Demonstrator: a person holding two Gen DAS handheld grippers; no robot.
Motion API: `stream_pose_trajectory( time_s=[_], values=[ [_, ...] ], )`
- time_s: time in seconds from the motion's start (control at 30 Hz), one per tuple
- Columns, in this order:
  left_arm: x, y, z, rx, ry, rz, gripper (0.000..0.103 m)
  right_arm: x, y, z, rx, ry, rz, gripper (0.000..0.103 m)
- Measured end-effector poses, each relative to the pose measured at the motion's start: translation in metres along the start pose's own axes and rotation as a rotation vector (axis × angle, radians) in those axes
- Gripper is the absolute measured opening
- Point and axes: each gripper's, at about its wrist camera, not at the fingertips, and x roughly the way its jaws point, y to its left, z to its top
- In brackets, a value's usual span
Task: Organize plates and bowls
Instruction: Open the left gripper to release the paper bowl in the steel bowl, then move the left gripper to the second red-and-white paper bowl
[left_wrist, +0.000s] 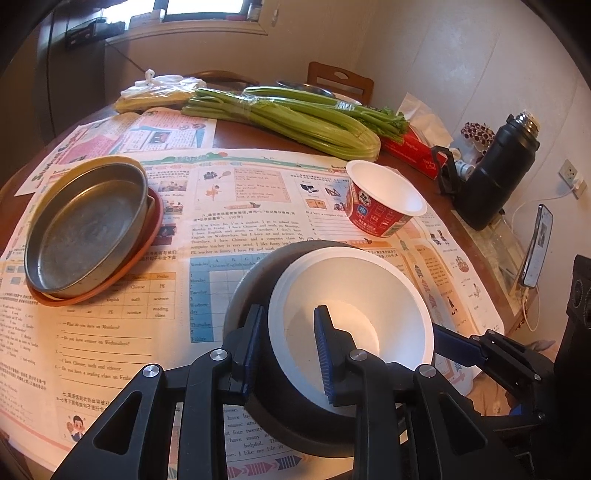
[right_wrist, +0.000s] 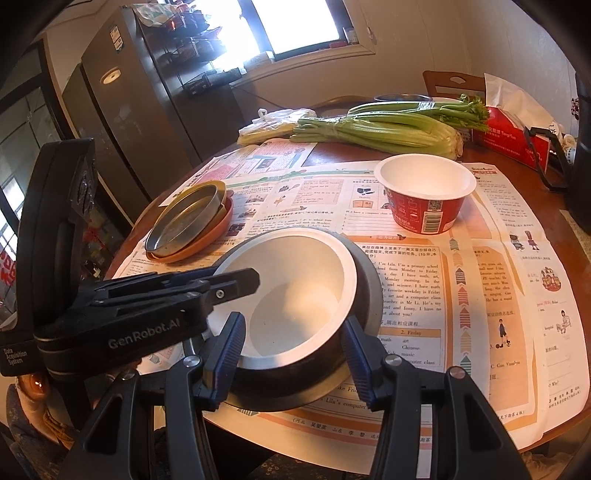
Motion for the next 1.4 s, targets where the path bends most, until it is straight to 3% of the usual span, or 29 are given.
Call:
stream_pose_trajectory(
  time_s=[0.77, 1.07, 1.4],
  values=[
    [-0.019, -0.001, -0.003, -0.004, -0.038, -0.013, 0.029, -0.012, -0.013, 0.003, 0.036, -0.042, -0.01, 0.053],
    [-0.019, -0.006, -0.001, 0.01, -0.049, 0.003, 0.039, -0.02, -0.023, 0.007, 0.065, -0.084, -0.032, 0.053],
    [-0.015, -0.015, 0.012, 0.039, -0.054, 0.012, 0.04, -0.028, -0.041, 0.013, 0.094, -0.119, -0.054, 0.053]
  ],
)
